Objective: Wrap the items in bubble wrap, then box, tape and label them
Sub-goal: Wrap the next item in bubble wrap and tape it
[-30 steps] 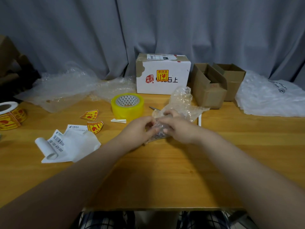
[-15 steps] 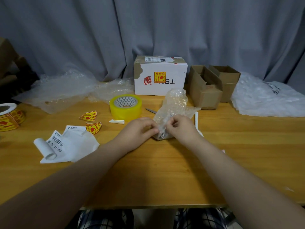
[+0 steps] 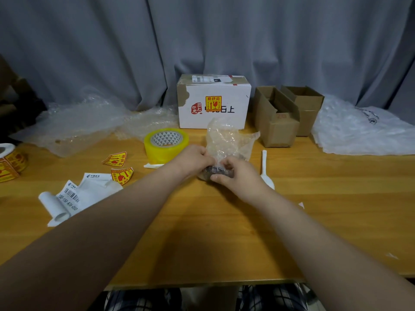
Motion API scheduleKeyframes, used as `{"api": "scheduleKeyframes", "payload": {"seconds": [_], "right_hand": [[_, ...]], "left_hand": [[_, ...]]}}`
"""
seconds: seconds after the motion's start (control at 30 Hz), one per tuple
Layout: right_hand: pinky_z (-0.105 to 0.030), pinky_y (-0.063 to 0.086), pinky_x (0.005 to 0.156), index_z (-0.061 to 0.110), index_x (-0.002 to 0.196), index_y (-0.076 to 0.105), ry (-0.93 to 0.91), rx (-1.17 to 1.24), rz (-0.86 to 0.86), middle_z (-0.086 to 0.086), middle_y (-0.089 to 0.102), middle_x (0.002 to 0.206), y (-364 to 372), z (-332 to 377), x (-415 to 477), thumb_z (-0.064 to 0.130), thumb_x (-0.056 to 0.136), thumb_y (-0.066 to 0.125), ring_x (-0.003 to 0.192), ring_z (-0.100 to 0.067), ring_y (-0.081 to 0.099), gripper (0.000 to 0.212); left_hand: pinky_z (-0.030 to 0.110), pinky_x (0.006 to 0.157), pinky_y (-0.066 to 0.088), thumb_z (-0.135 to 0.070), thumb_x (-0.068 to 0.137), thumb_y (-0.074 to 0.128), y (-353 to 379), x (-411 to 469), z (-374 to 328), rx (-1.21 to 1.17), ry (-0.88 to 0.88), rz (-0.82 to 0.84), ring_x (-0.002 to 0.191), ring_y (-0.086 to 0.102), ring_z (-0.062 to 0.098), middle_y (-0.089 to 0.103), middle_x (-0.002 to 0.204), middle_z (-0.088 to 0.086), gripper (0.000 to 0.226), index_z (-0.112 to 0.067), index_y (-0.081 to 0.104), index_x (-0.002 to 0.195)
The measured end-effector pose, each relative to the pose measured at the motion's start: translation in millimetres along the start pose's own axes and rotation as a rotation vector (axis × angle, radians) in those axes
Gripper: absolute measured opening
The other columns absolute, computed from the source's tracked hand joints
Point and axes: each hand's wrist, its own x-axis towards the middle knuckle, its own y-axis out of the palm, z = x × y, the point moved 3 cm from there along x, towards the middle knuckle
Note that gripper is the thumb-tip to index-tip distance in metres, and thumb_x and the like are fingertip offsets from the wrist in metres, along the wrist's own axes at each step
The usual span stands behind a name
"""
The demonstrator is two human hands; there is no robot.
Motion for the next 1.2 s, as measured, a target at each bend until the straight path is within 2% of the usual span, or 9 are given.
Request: {"api": "scheduleKeyframes", "payload": {"seconds": [0.13, 0.33, 0.43, 0.57, 0.7, 0.8, 0.93, 1.07, 1.2], "right_hand": [[-0.016, 0.035, 0.06, 0.021, 0.083, 0.054, -0.031, -0.036, -0.034, 0.004, 0.052, 0.086, 1.2, -1.8, 2.7, 0.032, 0.09, 0.063, 0.08, -0.014, 0.05, 0.016], [-0.029, 0.044, 0.071, 0.011, 0.095, 0.072, 0.009, 0.238, 0.124, -0.02, 0.06, 0.097, -7.0, -6.1, 2.5, 0.023, 0.087, 0.068, 0.082, -0.013, 0.053, 0.015], [-0.032, 0.048, 0.095, 0.019, 0.112, 0.069, 0.103, 0.372, 0.068, -0.004, 0.066, 0.116, -17.2, -12.4, 3.2, 0.014, 0.092, 0.059, 0.102, -0.011, 0.058, 0.023], [-0.038, 0.044, 0.101, 0.018, 0.13, 0.055, 0.101, 0.087, -0.283, -0.002, 0.045, 0.132, -37.4, -29.0, 9.1, 0.007, 0.093, 0.056, 0.1, -0.012, 0.049, 0.039], [-0.036, 0.037, 0.108, 0.026, 0.147, 0.035, -0.057, -0.114, 0.048, 0.002, 0.027, 0.151, -37.1, -26.0, 17.2, 0.003, 0.09, 0.059, 0.107, -0.016, 0.042, 0.066], [-0.028, 0.042, 0.088, 0.019, 0.131, 0.056, -0.08, -0.376, 0.073, -0.004, 0.046, 0.12, -40.3, -20.1, 26.5, 0.007, 0.092, 0.058, 0.11, -0.024, 0.051, 0.041], [-0.032, 0.044, 0.073, 0.01, 0.11, 0.068, -0.203, -0.521, -0.074, -0.004, 0.043, 0.105, -46.6, 0.0, 29.2, 0.019, 0.095, 0.056, 0.091, -0.022, 0.051, 0.021], [-0.031, 0.042, 0.068, 0.018, 0.109, 0.072, -0.453, -0.763, -0.17, -0.007, 0.051, 0.13, -43.0, 18.5, 25.8, 0.024, 0.093, 0.06, 0.107, -0.027, 0.052, 0.021], [-0.044, 0.032, 0.098, 0.019, 0.089, 0.075, -0.719, -0.639, -0.123, -0.001, 0.066, 0.123, -37.6, 25.0, 31.0, 0.028, 0.088, 0.06, 0.117, -0.031, 0.051, 0.017]], "left_hand": [[0.018, 0.057, 0.047, -0.021, 0.091, 0.061, -4.9, -8.8, 8.4, -0.153, 0.097, -0.05, 0.069, 0.056, 0.009, 0.058, 0.084, -0.001, 0.009, -0.014, 0.058, 0.095], [0.01, 0.072, 0.047, -0.024, 0.087, 0.066, -0.5, -25.1, 18.3, -0.044, 0.227, 0.081, 0.077, 0.059, 0.001, 0.063, 0.089, -0.011, 0.019, -0.021, 0.064, 0.105], [0.01, 0.069, 0.044, -0.027, 0.087, 0.065, 0.0, -25.4, 18.0, 0.012, 0.246, 0.047, 0.076, 0.057, -0.001, 0.063, 0.092, -0.011, 0.017, -0.025, 0.063, 0.104], [0.017, 0.08, 0.038, -0.032, 0.091, 0.058, -0.9, -31.6, 17.7, 0.224, 0.343, 0.046, 0.098, 0.051, 0.006, 0.054, 0.113, -0.01, 0.031, -0.022, 0.059, 0.12], [0.015, 0.085, 0.04, -0.031, 0.09, 0.059, -5.0, -38.7, 18.0, 0.331, 0.452, 0.111, 0.101, 0.049, 0.005, 0.051, 0.109, -0.013, 0.029, -0.022, 0.059, 0.118], [0.026, 0.091, 0.042, -0.031, 0.092, 0.056, -6.8, -39.8, 19.6, 0.376, 0.462, 0.145, 0.104, 0.051, 0.009, 0.054, 0.111, -0.009, 0.025, -0.022, 0.057, 0.116], [0.032, 0.086, 0.044, -0.034, 0.097, 0.048, -3.7, -39.5, 21.1, 0.445, 0.411, 0.175, 0.102, 0.052, 0.015, 0.057, 0.116, 0.0, 0.025, -0.025, 0.049, 0.12], [0.025, 0.061, 0.038, -0.043, 0.092, 0.052, 3.2, -43.0, 23.8, 0.484, 0.427, 0.252, 0.07, 0.046, 0.01, 0.052, 0.079, 0.001, 0.027, -0.027, 0.035, 0.107], [0.022, 0.052, 0.03, -0.044, 0.087, 0.059, -0.1, -41.6, 24.0, 0.463, 0.414, 0.249, 0.06, 0.039, 0.006, 0.043, 0.067, -0.006, 0.035, -0.028, 0.034, 0.104]]}}
